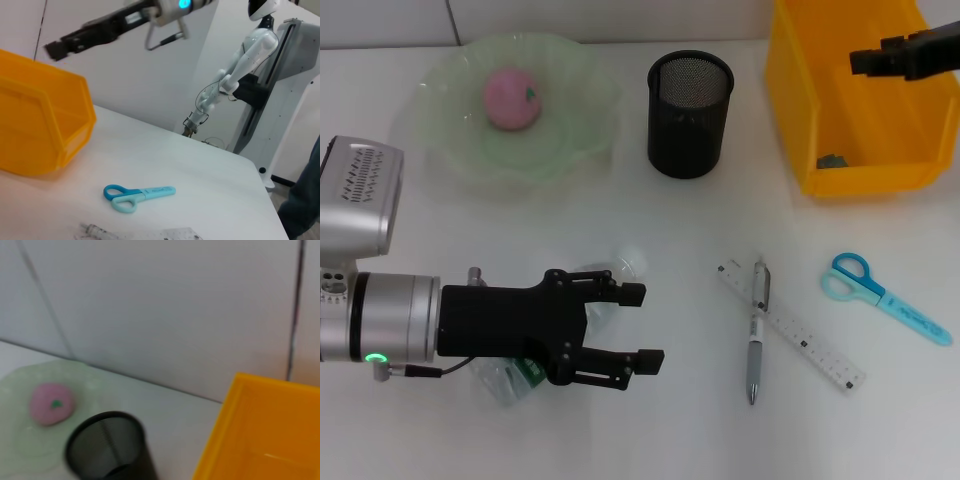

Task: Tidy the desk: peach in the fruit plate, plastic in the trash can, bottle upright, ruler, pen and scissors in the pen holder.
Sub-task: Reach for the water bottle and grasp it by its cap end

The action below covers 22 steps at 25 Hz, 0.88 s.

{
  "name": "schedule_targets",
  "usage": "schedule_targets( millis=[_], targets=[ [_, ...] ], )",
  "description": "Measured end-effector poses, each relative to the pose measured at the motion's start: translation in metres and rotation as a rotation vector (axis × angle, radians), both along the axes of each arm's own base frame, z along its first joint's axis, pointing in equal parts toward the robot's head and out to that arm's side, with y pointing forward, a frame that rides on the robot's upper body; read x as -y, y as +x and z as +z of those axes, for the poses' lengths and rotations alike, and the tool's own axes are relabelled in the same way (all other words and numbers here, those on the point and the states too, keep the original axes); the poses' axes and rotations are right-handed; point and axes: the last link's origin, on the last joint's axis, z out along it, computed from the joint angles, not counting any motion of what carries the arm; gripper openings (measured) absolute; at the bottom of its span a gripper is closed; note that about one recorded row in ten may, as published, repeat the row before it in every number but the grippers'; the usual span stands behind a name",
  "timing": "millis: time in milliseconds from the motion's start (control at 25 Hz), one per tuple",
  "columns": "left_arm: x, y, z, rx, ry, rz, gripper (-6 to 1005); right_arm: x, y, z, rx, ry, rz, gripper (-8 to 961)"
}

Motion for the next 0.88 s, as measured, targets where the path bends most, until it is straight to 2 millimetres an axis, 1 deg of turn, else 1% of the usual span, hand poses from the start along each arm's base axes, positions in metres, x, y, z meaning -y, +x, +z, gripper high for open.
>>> schedule_targets(
  millis=[40, 80, 200, 240, 360, 440, 520, 600, 640, 680, 800, 840, 880],
  targets=[
    [0.0, 0.0, 0.0, 0.0, 0.0, 0.002, 797, 0.017, -0.004, 0.011, 0.014, -0.038, 0.033, 307],
    [0.0, 0.0, 0.0, 0.0, 0.0, 0.002, 797, 0.017, -0.004, 0.011, 0.014, -0.038, 0.033, 345],
    [0.0, 0.0, 0.0, 0.0, -0.002, 0.004, 796, 0.041, -0.006, 0.02, 0.052, -0.118, 0.056, 460],
    [0.0, 0.0, 0.0, -0.001, -0.004, 0.005, 796, 0.048, -0.008, 0.021, 0.062, -0.15, 0.062, 498],
    [0.0, 0.0, 0.0, -0.001, -0.004, 0.005, 795, 0.068, -0.01, 0.02, 0.082, -0.259, 0.07, 556],
    [-0.001, 0.001, 0.0, -0.001, -0.004, 0.003, 795, 0.079, -0.01, 0.015, 0.087, -0.345, 0.067, 594],
    [-0.001, 0.001, 0.0, -0.001, -0.004, 0.002, 794, 0.082, -0.01, 0.013, 0.087, -0.369, 0.066, 598],
    [-0.001, 0.001, 0.0, 0.001, -0.006, 0.003, 794, 0.089, -0.008, 0.008, 0.086, -0.415, 0.074, 602],
    [-0.001, 0.002, 0.001, 0.003, -0.012, 0.01, 794, 0.097, -0.003, 0.003, 0.084, -0.45, 0.088, 604],
    [-0.001, 0.002, 0.001, 0.003, -0.012, 0.01, 794, 0.097, -0.003, 0.003, 0.084, -0.45, 0.088, 606],
    [-0.003, 0.005, 0.004, 0.005, -0.032, 0.033, 793, 0.111, 0.012, -0.005, 0.054, -0.496, 0.114, 613],
    [-0.008, 0.009, 0.011, -0.004, -0.052, 0.061, 793, 0.123, 0.026, -0.013, -0.004, -0.532, 0.147, 615],
    [-0.008, 0.009, 0.011, -0.004, -0.052, 0.061, 793, 0.123, 0.026, -0.013, -0.004, -0.532, 0.147, 617]
  ],
)
